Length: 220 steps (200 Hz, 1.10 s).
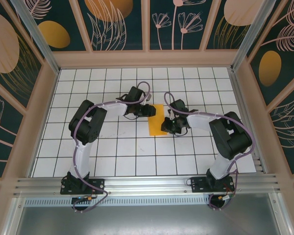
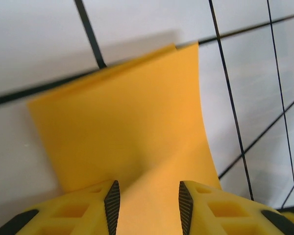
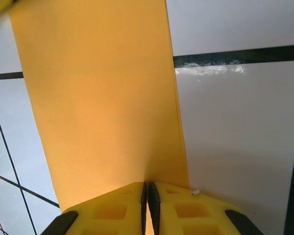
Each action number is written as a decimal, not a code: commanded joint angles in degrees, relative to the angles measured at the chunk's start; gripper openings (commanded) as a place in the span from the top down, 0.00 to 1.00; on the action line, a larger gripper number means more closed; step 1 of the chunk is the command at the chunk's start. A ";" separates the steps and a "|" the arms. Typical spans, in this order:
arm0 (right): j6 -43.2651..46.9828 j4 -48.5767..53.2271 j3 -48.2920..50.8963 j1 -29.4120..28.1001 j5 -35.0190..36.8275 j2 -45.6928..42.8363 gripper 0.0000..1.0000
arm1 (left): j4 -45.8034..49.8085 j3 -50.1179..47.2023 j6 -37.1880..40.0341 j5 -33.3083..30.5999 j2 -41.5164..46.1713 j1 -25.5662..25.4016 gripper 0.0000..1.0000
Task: Fold a paper plane with a square sheet of paper (fold left side to right side)
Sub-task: First fold the square sheet of paper in half at the center of the table.
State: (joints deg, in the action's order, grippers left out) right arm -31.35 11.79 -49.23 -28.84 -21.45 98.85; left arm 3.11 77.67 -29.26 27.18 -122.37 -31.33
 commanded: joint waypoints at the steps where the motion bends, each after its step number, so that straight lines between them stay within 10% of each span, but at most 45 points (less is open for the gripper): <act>1: 1.48 4.99 1.96 -0.10 4.93 3.41 0.83 | 0.75 2.67 0.04 -4.56 -3.31 3.40 0.59; 87: 1.31 3.48 2.28 -0.09 3.59 3.16 0.83 | 1.61 10.49 -1.07 -4.37 -8.53 6.32 0.58; 146: 1.25 -0.91 -1.45 -0.08 0.98 -3.22 0.77 | 2.16 4.91 1.13 -6.84 4.91 6.90 0.52; 220: 3.05 2.72 -0.90 5.15 6.22 -10.97 0.48 | -12.87 -14.43 -7.29 4.92 15.46 4.33 0.54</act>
State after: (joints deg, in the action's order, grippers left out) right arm -29.26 12.36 -50.65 -25.78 -17.21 89.01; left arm -3.92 66.50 -32.73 26.20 -104.71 -24.95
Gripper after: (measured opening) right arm 0.494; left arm 0.460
